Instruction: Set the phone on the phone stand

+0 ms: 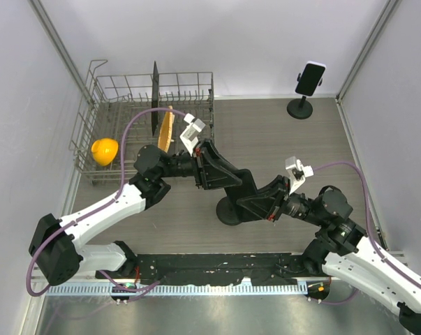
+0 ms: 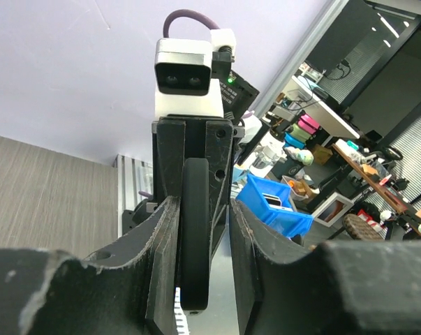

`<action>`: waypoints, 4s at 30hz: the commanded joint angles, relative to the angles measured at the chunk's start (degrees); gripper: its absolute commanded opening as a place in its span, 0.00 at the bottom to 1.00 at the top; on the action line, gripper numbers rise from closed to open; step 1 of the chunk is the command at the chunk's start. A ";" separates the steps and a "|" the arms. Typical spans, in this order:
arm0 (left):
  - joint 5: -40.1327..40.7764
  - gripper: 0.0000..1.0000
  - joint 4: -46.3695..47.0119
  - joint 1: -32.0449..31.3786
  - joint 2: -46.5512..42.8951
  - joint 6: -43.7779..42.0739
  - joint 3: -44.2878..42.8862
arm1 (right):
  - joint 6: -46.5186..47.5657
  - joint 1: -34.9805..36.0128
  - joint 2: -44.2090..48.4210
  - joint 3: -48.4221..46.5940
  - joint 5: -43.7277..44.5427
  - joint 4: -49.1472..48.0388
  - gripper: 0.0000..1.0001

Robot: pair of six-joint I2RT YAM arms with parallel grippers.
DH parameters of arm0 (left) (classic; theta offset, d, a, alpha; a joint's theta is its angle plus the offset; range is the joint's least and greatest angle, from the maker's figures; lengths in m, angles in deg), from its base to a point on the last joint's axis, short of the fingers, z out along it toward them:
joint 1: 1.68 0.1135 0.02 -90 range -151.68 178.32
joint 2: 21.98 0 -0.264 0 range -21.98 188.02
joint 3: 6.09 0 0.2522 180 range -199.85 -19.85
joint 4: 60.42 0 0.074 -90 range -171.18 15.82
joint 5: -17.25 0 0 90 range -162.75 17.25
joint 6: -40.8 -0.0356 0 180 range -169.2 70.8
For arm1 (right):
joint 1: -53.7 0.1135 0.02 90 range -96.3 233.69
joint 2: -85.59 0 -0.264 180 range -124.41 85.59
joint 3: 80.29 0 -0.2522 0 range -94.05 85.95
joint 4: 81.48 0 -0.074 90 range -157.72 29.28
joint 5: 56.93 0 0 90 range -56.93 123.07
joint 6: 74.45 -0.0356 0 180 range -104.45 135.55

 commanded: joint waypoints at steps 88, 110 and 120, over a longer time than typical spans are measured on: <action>24.65 0.00 -32.64 -0.86 -14.54 -27.17 -9.34 | 3.15 0.04 -13.89 -14.13 26.87 39.37 0.48; 24.21 0.00 -36.78 -1.66 -19.37 -33.94 -1.10 | 5.96 1.18 -16.79 -12.11 21.86 35.07 0.48; 24.73 0.00 -37.92 -1.66 -20.86 -34.64 -0.04 | 6.66 1.44 -17.67 -11.49 25.46 33.31 0.41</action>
